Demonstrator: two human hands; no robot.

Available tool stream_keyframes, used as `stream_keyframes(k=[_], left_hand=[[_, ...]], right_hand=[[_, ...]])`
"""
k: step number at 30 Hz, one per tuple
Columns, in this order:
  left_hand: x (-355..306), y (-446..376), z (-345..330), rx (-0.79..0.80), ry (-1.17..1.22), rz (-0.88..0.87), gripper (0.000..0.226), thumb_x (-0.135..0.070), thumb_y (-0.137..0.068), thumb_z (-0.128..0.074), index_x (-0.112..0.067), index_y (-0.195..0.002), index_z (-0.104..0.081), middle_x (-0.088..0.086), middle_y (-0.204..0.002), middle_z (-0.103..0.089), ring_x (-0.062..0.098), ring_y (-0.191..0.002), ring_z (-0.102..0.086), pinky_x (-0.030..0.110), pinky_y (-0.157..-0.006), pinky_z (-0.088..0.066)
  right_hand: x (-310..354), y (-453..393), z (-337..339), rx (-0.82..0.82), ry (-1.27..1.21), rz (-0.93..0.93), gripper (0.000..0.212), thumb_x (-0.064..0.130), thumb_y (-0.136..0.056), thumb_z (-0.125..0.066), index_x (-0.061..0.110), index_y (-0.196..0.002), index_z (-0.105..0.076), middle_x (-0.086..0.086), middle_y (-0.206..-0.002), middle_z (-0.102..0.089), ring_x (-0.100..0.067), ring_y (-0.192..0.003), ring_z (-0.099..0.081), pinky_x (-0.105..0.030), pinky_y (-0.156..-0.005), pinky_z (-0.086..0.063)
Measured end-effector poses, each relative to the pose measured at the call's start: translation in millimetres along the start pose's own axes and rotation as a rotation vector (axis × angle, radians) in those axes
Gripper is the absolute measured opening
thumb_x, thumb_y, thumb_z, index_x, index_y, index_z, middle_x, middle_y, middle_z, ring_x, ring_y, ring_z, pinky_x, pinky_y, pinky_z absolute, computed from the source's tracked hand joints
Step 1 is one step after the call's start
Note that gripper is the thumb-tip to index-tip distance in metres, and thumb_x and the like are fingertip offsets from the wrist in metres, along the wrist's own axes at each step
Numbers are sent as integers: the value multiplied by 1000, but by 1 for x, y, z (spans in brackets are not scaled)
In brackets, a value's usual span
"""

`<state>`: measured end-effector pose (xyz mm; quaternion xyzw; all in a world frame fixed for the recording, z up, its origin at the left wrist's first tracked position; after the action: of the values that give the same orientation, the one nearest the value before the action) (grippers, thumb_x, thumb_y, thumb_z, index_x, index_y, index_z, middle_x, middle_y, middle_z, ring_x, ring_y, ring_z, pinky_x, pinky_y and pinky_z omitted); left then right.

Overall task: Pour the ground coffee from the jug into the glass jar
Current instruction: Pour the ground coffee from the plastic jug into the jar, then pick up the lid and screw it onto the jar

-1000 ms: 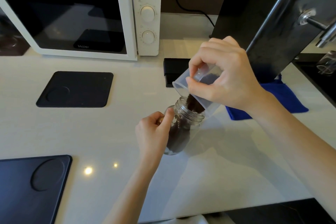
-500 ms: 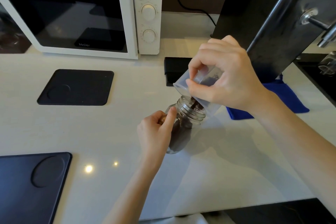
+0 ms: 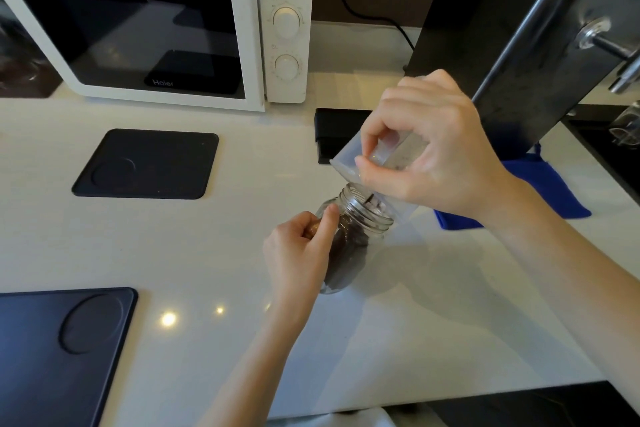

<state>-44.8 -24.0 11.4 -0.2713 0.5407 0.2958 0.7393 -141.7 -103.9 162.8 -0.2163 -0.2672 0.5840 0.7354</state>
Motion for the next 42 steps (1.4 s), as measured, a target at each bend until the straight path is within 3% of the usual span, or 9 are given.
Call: stream_keyframes(k=[10, 13, 17, 20, 25, 29, 31, 35, 42], left_hand=[[0, 1, 1, -11, 16, 3, 54, -36, -79, -64, -15, -42, -31, -2, -41, -32, 12, -43, -29, 21, -42, -23], [1, 0, 0, -3, 23, -5, 54, -41, -76, -63, -8, -45, -34, 1, -42, -33, 11, -44, -27, 22, -43, -23], [6, -2, 4, 11, 55, -13, 52, -35, -78, -64, -15, -42, -32, -5, -37, -31, 9, -42, -27, 22, -43, -22], [8, -3, 10, -1, 73, -13, 53, -33, -79, -62, -14, -44, -27, -4, -40, -26, 10, -45, -23, 23, -44, -18], [15, -8, 16, -18, 99, -4, 48, -32, -76, -56, -19, -44, -23, -5, -36, -23, 9, -42, -21, 22, -42, -16], [29, -14, 21, -19, 153, 6, 48, -39, -72, -53, -6, -48, -28, -4, -44, -23, 10, -47, -21, 29, -46, -17], [35, -16, 23, -16, 207, 10, 46, -38, -70, -50, -5, -49, -28, -4, -46, -22, 11, -49, -21, 29, -47, -16], [39, -14, 25, -23, 254, 43, 36, -29, -69, -48, -10, -50, -25, -7, -46, -20, 7, -48, -19, 23, -44, -15], [44, -12, 25, -32, 322, 28, 28, -31, -68, -44, -20, -54, -22, -12, -45, -20, 3, -48, -16, 20, -44, -14]], right_hand=[[-3, 1, 3, -13, -6, -33, 11, 16, -72, -66, 10, -65, -59, -6, -59, -55, -20, -60, -49, -49, -65, -39], [-8, 5, 3, 6, -58, -86, 11, 16, -71, -66, 10, -65, -59, -4, -60, -55, -14, -62, -49, -39, -69, -41], [-36, 15, 9, -63, -334, -329, 11, 20, -73, -65, 11, -73, -59, 8, -70, -55, -2, -68, -51, -10, -65, -39], [-62, 32, 2, -142, -582, -628, 12, 27, -69, -67, 19, -70, -58, 8, -67, -56, -5, -66, -53, -19, -62, -46], [-83, 77, -16, -426, -830, -1032, 32, 8, -85, -57, 22, -57, -46, 2, -59, -39, -3, -54, -43, -18, -64, -41], [-80, 125, -47, -607, -1217, -1329, 23, 9, -69, -69, 20, -66, -49, -2, -69, -43, -11, -64, -45, -24, -64, -42], [-77, 143, -55, -650, -1075, -1388, 27, 3, -82, -55, 25, -67, -52, 4, -64, -54, -7, -57, -51, -23, -58, -47], [-62, 159, -68, -785, -1297, -1468, 38, 5, -90, -38, 15, -54, -48, 10, -41, -51, -5, -38, -49, -13, -40, -41], [-55, 184, -86, -812, -1364, -1529, 26, 10, -85, -44, 16, -60, -48, 6, -53, -51, -10, -53, -51, -23, -55, -40]])
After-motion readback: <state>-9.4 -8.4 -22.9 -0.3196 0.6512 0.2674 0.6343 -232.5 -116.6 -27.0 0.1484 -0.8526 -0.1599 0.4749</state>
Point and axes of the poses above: each hand's wrist, its own y-axis away from the middle knuckle, its own z-axis out of the back of the hand, x = y × z, the point moved 4 cm from there along -y, towards the middle knuckle
